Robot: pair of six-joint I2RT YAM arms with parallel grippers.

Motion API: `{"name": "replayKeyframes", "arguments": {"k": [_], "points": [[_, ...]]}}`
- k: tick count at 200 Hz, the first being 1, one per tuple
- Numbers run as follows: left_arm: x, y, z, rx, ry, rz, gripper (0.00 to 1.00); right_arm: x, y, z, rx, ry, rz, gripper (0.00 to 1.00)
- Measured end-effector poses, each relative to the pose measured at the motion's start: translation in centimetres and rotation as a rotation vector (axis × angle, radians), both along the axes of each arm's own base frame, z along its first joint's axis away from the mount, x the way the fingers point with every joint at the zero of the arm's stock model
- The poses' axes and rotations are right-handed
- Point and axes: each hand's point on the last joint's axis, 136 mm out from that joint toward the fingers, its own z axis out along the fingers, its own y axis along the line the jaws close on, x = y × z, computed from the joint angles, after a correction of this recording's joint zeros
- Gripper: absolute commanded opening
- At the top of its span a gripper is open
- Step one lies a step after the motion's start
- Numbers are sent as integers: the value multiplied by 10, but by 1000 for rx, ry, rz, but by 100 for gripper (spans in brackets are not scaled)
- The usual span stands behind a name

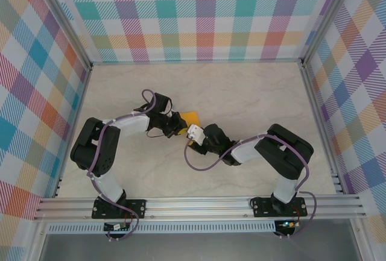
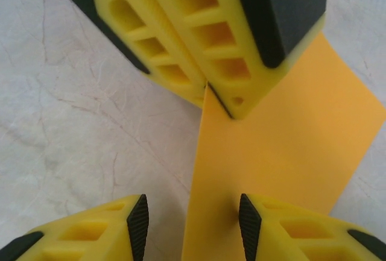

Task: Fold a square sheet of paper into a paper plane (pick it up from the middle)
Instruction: Fold the wing for the fifth time at the center of the table.

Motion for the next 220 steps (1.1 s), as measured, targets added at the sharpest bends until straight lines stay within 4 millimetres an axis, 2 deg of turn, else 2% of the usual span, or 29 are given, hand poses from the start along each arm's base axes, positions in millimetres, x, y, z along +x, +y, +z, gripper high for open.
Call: {"name": "replayKeyframes", "arguments": {"k": [31,59,80,98,134,162,193,220], "points": [[0,0,0,1,-2,-2,9,9,7,8,16,-32,-13,37],[0,1,0,7,-4,-3,9,14,11,14,22,-53,-17,20],[-1,4,-2,28,-3,-4,16,15,13,15,27,-48,-19,11],[-1,8,2,57,-14,-5,27,14,14,13,28,-24,-23,8],[9,22,28,125,-93,22,48,5,15,4,44,83,-28,6],[17,39,47,169,-155,67,55,0,14,-2,87,194,-54,6],[24,59,47,204,-165,120,58,3,12,-1,153,313,-96,6],[17,68,37,230,-149,133,61,12,8,3,226,409,-149,6]]}}
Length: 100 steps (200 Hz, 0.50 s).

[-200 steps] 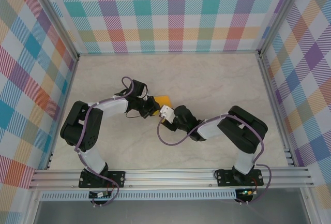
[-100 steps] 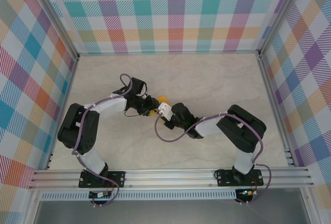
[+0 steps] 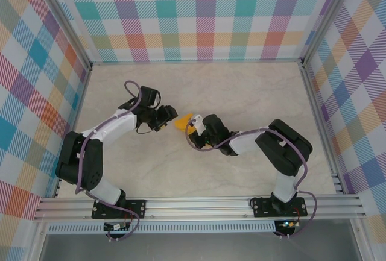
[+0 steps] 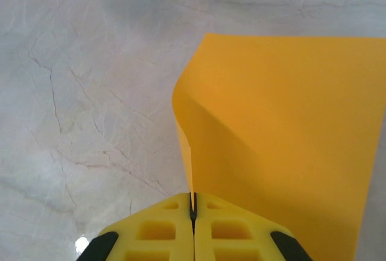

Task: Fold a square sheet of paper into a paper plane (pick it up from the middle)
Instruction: Fold the wing for the fifth time at the center of the table.

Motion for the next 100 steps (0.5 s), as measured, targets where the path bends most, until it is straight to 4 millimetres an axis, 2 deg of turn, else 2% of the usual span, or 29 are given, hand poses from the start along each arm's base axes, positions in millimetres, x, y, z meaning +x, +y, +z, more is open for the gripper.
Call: {"name": "replayKeyframes", "arguments": {"k": [53,100], "points": [[-9,3,-1,-4,-18,-6,75,20,-16,9,144,200,-100,3],[-5,-4,1,-44,-60,-23,79,27,-20,8,229,357,-139,3]]}}
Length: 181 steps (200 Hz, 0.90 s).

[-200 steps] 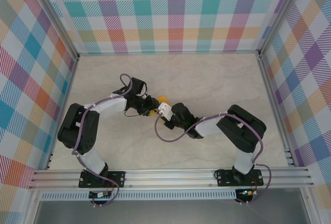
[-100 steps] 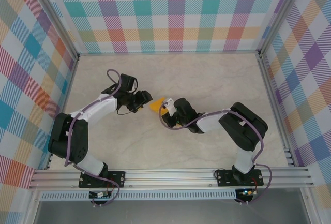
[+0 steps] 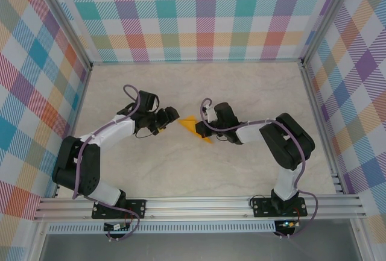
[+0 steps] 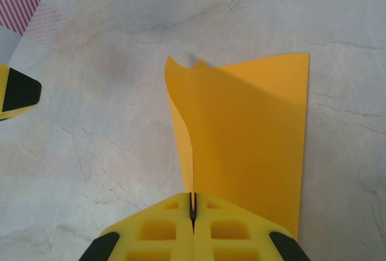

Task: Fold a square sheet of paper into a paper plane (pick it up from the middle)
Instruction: Fold the wing for the fifth time at the center of the table.

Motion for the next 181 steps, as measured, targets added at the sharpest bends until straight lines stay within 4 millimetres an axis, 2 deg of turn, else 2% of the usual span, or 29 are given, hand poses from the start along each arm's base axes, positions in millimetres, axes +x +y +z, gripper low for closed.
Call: {"name": "replayKeyframes", "arguments": {"k": [52,113,149,181], "points": [[0,-22,-7,-53,-18,-43,81,-1,-2,-5,68,142,-47,3],[-2,-49,-22,-108,-40,-99,96,4,-12,-3,142,234,-112,3],[1,-59,-24,-130,-66,-119,97,6,-17,-3,175,278,-138,3],[4,-63,-28,-135,-73,-125,95,8,-23,-11,184,330,-166,4]]}}
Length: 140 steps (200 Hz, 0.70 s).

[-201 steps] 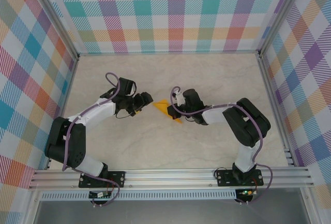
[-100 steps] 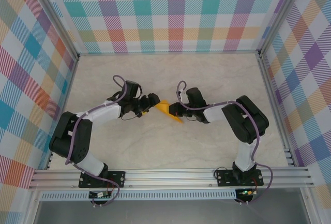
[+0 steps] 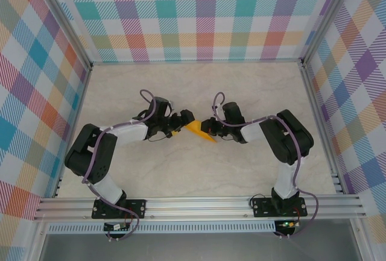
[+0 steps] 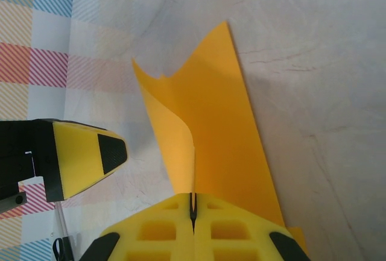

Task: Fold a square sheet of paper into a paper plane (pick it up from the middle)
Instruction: Fold the wing for the fifth time at the center of the table.

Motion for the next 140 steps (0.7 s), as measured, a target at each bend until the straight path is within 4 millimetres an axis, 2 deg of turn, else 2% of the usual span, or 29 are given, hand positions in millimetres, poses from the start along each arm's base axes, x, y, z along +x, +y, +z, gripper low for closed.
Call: {"name": "replayKeyframes", "arguments": {"k": [87,140], "points": [[1,-15,-14,-19,12,-39,86,4,-10,-13,2,73,-45,4],[9,-25,-4,-44,-19,-55,84,4,-13,-13,36,124,-55,4]]}}
